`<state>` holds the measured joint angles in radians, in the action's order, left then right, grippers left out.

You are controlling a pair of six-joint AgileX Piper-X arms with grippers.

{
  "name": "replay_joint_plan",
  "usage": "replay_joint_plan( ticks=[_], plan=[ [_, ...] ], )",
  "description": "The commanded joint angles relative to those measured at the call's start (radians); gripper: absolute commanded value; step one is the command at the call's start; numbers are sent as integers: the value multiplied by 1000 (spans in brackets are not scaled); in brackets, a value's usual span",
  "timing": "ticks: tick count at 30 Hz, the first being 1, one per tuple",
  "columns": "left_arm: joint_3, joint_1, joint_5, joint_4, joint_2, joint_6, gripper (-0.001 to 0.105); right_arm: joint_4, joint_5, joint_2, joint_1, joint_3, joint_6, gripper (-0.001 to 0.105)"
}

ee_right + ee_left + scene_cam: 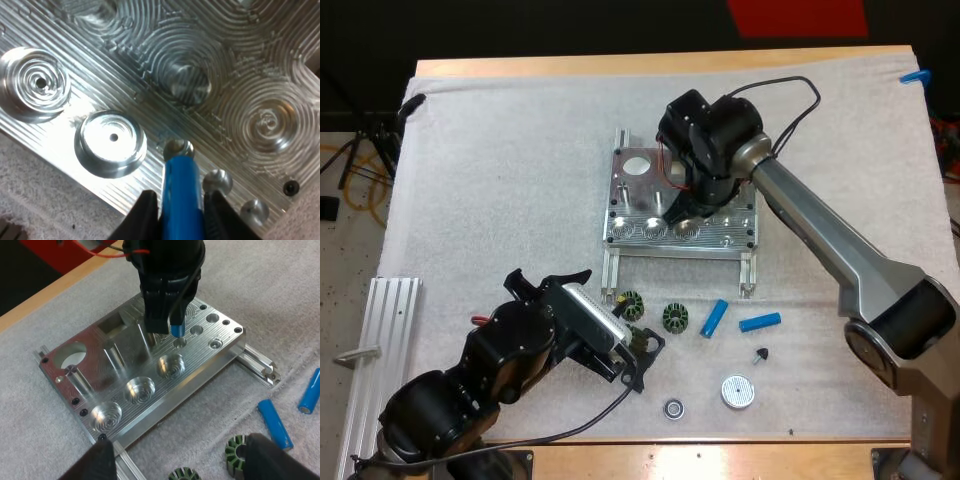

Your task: Load cells from left to right

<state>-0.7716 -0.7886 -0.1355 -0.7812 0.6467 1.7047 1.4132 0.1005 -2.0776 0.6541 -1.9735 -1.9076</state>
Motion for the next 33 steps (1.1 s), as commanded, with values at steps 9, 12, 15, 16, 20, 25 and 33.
replay_joint_plan(
  ticks=[9, 12, 15, 16, 20, 25, 33],
  plan=[
    [-2, 1, 5, 10, -4, -3, 54, 7, -1, -16, 0, -10, 4, 11],
    [-2, 1, 5, 10, -4, -3, 54, 0, -1, -16, 0, -10, 4, 11],
    [-2, 1, 5, 10, -4, -3, 54, -7, -1, -20, 0, -10, 4, 11],
    [-2, 1, 5, 10, -4, -3, 54, -7, -1, -22, 0, -10, 4, 11],
    [-2, 1, 5, 10, -4, -3, 54, -7, -1, -29, 0, -10, 4, 11],
    [-2, 1, 5, 10, -4, -3, 54, -16, -1, -33, 0, -7, 4, 11],
    [-2, 1, 5, 10, -4, -3, 54, -16, 1, -54, 0, -1, 4, 11]
  ],
)
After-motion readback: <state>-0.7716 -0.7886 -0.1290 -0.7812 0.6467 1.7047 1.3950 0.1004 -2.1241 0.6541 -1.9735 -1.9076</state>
